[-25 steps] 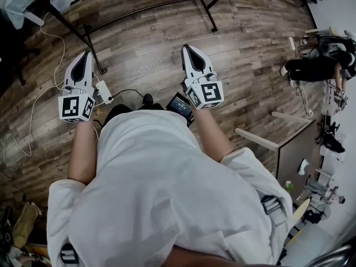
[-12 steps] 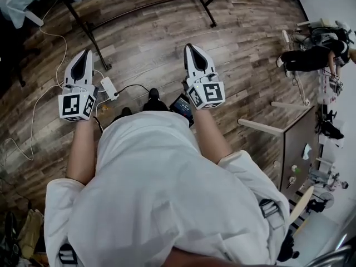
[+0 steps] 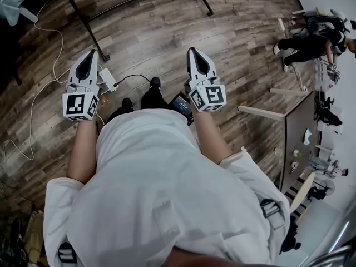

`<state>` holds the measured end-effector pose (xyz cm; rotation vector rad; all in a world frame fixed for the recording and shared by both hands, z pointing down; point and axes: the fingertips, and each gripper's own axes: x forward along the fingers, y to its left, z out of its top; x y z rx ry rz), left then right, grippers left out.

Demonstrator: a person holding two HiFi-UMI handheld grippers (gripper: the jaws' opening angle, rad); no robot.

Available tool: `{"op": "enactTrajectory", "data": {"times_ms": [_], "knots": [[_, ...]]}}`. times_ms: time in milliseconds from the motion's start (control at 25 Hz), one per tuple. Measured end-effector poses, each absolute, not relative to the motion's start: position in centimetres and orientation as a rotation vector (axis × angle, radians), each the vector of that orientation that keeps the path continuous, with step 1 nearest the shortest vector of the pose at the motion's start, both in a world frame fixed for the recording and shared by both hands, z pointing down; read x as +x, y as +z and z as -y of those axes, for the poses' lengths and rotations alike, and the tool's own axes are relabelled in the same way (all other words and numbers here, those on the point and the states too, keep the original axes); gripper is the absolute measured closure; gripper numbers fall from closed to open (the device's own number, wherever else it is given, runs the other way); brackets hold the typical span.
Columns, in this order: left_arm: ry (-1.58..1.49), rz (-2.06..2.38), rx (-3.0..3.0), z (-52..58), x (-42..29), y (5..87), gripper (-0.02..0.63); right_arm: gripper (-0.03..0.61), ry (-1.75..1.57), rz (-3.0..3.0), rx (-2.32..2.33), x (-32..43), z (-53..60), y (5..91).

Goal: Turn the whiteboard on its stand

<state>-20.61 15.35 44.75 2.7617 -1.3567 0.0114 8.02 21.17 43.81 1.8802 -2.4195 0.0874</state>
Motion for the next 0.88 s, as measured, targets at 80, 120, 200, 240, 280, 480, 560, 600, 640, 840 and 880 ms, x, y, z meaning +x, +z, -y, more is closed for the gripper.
{"op": "enactTrajectory", "data": {"times_ms": [80,120,200,240,280,480,560,600,640,840,880], "knots": [[-0.005,1.359,2.758,-15.5,-20.4,44.3,0.606,0.581,0.085,2.431,1.860,7.7,-21.4,43.7],[-0.009,1.365,2.760,-15.4,-20.2,44.1,0.606,0.581,0.079,2.435,1.854,7.7,-21.3,43.6],[-0.014,1.372,2.766,-15.0,-19.9,43.9,0.606,0.581,0.061,2.440,1.851,7.4,-21.1,43.2],[-0.019,1.366,2.767,-14.8,-19.7,43.8,0.606,0.581,0.054,2.443,1.853,7.1,-20.9,43.1],[-0.026,1.352,2.765,-14.7,-19.6,43.8,0.606,0.581,0.048,2.446,1.856,6.9,-20.8,43.1],[-0.037,1.269,2.810,-14.6,-18.2,43.2,0.606,0.581,0.053,2.446,1.855,6.4,-21.2,43.3],[-0.034,1.248,2.825,-14.6,-18.0,43.1,0.606,0.581,0.066,2.439,1.856,6.4,-21.4,43.7],[-0.032,1.238,2.825,-14.5,-18.0,43.2,0.606,0.581,0.070,2.433,1.864,6.5,-21.5,43.9],[-0.033,1.228,2.817,-14.5,-18.0,43.4,0.606,0.581,0.074,2.426,1.875,6.6,-21.6,44.0],[-0.020,1.185,2.800,-13.8,-17.9,44.1,0.606,0.581,0.093,2.398,1.906,7.1,-21.2,44.5],[-0.015,1.177,2.798,-13.6,-17.8,44.3,0.605,0.581,0.095,2.395,1.909,7.3,-21.0,44.5]]}}
